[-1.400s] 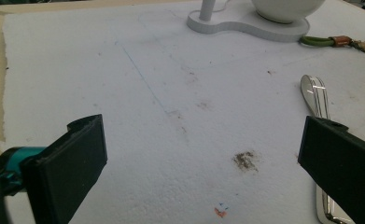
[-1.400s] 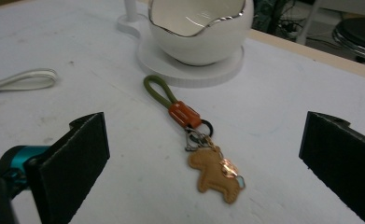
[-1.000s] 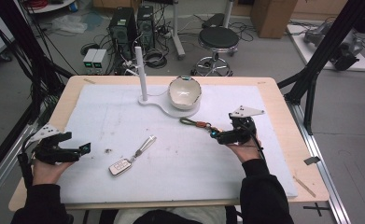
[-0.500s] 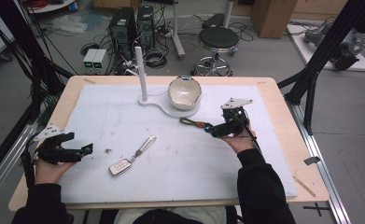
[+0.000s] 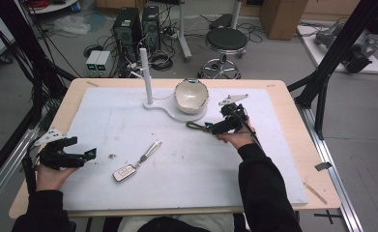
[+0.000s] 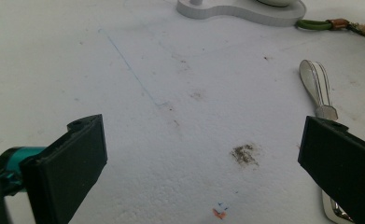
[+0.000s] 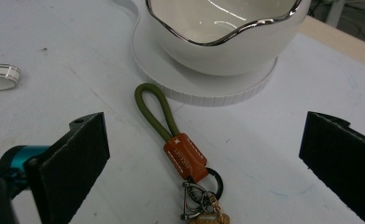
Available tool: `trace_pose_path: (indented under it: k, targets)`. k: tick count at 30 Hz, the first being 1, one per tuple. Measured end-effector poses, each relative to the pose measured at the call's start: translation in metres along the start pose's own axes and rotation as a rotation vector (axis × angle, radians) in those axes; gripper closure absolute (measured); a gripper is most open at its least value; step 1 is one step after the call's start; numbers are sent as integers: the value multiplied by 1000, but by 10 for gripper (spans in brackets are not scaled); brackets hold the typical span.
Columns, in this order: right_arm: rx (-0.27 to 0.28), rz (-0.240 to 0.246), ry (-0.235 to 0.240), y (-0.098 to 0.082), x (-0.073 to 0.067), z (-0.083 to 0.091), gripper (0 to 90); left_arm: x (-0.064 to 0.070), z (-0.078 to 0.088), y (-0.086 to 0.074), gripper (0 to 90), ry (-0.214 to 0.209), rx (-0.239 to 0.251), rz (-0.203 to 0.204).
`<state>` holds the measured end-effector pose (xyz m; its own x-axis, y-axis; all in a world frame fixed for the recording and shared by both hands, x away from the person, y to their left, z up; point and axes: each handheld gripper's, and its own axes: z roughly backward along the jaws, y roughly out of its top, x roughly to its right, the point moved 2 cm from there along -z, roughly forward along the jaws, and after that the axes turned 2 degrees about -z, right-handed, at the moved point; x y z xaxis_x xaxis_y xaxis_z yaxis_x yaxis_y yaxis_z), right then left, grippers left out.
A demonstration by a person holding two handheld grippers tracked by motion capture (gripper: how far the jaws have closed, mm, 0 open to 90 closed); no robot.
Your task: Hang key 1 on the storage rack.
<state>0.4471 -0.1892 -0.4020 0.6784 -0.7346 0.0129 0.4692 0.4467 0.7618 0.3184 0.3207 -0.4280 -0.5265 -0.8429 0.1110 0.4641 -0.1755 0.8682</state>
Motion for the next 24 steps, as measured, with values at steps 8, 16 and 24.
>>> trace_pose_path:
  k: [8, 16, 24]
  targets:
    - [-78, -16, 8, 3, 16, -22, 5, 2, -2, 1, 17, -10, -7, -7]
    - [-132, -5, -16, -4, 22, -36, 42, 2, -1, 1, 17, -13, -11, -8]
    - [-191, -6, -11, -10, 21, -48, 138, 3, -2, 2, 17, -50, 29, 25]
